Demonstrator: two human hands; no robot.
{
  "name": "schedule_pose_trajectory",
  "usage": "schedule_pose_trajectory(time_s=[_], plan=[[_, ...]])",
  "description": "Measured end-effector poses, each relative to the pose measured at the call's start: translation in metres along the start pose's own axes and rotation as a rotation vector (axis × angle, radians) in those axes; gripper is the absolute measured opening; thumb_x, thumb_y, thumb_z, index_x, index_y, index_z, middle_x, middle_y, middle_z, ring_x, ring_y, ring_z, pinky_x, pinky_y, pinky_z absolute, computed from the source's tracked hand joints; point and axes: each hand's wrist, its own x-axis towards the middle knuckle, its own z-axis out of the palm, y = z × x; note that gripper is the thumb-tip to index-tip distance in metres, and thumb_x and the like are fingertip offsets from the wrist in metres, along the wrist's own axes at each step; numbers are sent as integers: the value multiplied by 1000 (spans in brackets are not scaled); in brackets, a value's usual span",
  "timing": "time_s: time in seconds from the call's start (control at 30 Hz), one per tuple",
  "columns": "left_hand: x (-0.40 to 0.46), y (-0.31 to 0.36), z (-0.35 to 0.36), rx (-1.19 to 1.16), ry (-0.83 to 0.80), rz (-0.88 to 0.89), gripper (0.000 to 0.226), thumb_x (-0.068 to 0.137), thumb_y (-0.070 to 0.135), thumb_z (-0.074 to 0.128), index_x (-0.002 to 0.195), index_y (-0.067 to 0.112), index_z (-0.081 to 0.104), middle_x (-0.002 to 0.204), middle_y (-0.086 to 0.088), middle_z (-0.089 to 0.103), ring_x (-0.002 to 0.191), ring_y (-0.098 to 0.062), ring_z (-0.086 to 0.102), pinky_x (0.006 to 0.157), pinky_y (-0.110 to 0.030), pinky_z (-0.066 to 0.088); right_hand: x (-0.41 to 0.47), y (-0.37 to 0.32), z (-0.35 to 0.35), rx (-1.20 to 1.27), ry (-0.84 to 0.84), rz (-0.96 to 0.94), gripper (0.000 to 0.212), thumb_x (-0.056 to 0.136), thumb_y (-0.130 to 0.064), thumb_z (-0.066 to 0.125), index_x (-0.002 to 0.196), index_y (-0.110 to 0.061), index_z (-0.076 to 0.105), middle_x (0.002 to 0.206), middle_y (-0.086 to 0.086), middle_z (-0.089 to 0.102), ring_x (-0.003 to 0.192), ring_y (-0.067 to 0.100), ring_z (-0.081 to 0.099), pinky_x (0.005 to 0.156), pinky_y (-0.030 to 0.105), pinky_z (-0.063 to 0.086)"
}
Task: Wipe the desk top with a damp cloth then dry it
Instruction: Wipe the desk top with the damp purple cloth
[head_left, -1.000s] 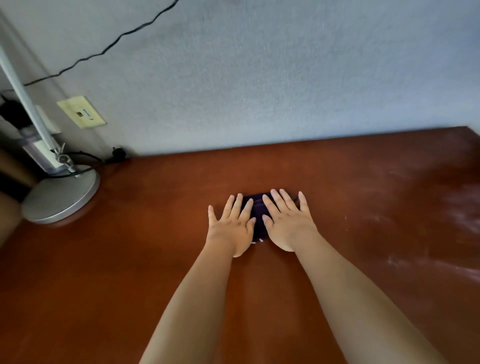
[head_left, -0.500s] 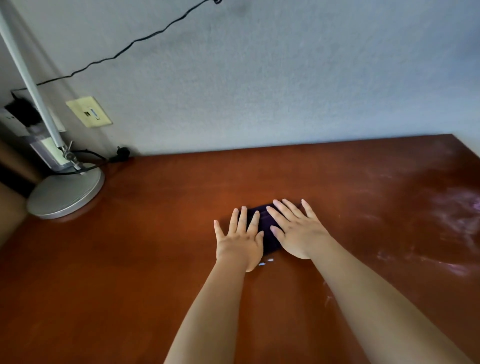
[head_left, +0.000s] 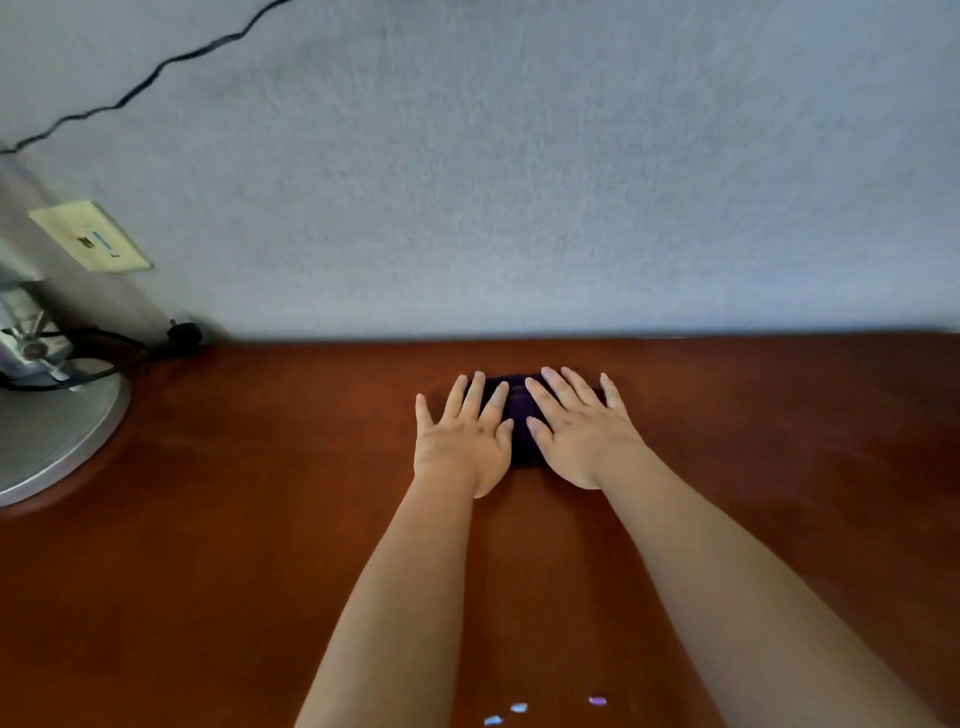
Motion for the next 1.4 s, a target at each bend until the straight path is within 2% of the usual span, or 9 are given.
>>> schedule_pose_trajectory(time_s=[0.3,0.5,1.0,1.4], plan=[[58,-8,-16,-64,61,17,53,103,40,11,154,33,-4,162,5,-11,147,-13,-15,116,-57,-8,64,17,-13,-29,23,1,56,102,-44,10,154,-27,-1,161,-5,-8,147,13,-10,117,46,-10],[50,-9,-14,-65,52,24,53,104,41,11,154,31,-4,162,5,-12,147,-12,-16,116,-57,-7,56,12,-10,-38,28,24,56,102,-44,9,154,-27,-2,161,-4,-8,147,13,-10,117,47,-11],[-102,-8,32,-39,6,46,54,104,43,8,154,31,-7,162,4,-14,147,-14,-17,116,-57,-5,-92,-42,22,-53,-11,18,55,102,-44,8,153,-27,-5,161,-5,-10,147,12,-10,117,47,-10],[-211,10,58,-25,-77,-37,54,104,41,4,152,27,-15,160,-1,-22,146,-19,-22,115,-60,-10,-186,-65,37,-183,-67,-71,54,102,-42,4,152,-28,-11,160,-6,-15,147,11,-13,118,45,-10]])
